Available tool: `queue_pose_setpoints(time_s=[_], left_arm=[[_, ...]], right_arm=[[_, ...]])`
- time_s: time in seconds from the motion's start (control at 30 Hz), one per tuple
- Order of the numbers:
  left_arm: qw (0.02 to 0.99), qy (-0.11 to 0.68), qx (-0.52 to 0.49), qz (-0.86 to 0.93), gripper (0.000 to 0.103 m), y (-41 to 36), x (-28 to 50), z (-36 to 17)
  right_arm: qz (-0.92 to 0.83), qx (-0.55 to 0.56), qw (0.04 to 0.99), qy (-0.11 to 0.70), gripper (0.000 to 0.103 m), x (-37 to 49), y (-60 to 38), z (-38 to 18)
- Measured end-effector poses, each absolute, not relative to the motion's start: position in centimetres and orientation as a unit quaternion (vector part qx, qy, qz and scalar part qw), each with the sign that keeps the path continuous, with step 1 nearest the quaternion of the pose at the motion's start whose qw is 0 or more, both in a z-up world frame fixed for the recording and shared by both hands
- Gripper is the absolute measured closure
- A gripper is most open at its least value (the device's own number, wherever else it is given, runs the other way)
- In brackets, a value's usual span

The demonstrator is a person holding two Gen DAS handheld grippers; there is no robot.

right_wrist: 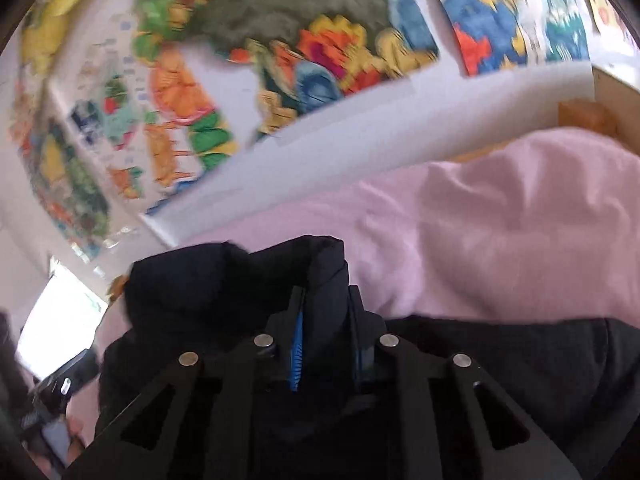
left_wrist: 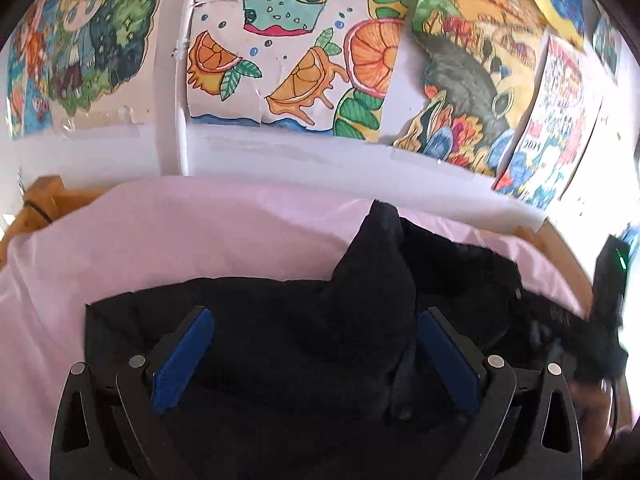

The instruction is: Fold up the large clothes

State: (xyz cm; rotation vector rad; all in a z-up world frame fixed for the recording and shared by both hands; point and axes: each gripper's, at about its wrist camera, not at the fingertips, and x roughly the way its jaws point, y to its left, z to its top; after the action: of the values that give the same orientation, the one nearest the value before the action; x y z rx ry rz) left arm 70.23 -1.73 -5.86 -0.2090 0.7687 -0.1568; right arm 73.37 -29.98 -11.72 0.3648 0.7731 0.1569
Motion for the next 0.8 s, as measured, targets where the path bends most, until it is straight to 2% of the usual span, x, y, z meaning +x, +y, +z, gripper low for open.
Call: queue_pose_setpoints(time_s=[0.2,0.3,0.33,0.37,0.4,0.47,0.57,0.8], left_arm=[[0.915,0.356,-0.172,-0.081,0.000,-0.8,70.1,-4.7],[0.919,0.346,-0.173,-0.071,0.000,-0.8,69.8,-4.3],[0.920,0.345,-0.171,-0.067,0.007,-0.8,69.5,-4.2],[0.921,0.344,-0.170,-0.068,0.020,-0.7,69.4,-4.1],[0.919,0.347,-0.171,-0.072,0.028,-0.7,69.1,-4.2],[0.913,0.361,-0.175,-0.079,0.066,-0.7,68.7,-4.4],[0.909,0.371,-0.174,-0.073,0.093,-0.8,67.4,-4.1],[0.929,0.338,-0.128,-0.081,0.097,-0.4,58.8,1.0]], right_arm=[[0.114,0.074,0.929,0.343,0.088,67.3,-28.4,-7.9],[0.130,0.046,0.932,0.336,0.088,64.8,-29.1,-6.6],[0.133,0.039,0.932,0.335,0.089,64.0,-29.5,-6.2],[0.134,0.030,0.933,0.333,0.089,62.9,-29.6,-5.9],[0.134,0.023,0.934,0.331,0.089,62.1,-29.8,-5.6],[0.133,0.020,0.933,0.333,0.090,61.5,-30.1,-5.3],[0.127,0.017,0.932,0.338,0.091,60.5,-30.0,-4.4],[0.112,-0.034,0.936,0.333,0.091,56.9,-28.7,0.2]])
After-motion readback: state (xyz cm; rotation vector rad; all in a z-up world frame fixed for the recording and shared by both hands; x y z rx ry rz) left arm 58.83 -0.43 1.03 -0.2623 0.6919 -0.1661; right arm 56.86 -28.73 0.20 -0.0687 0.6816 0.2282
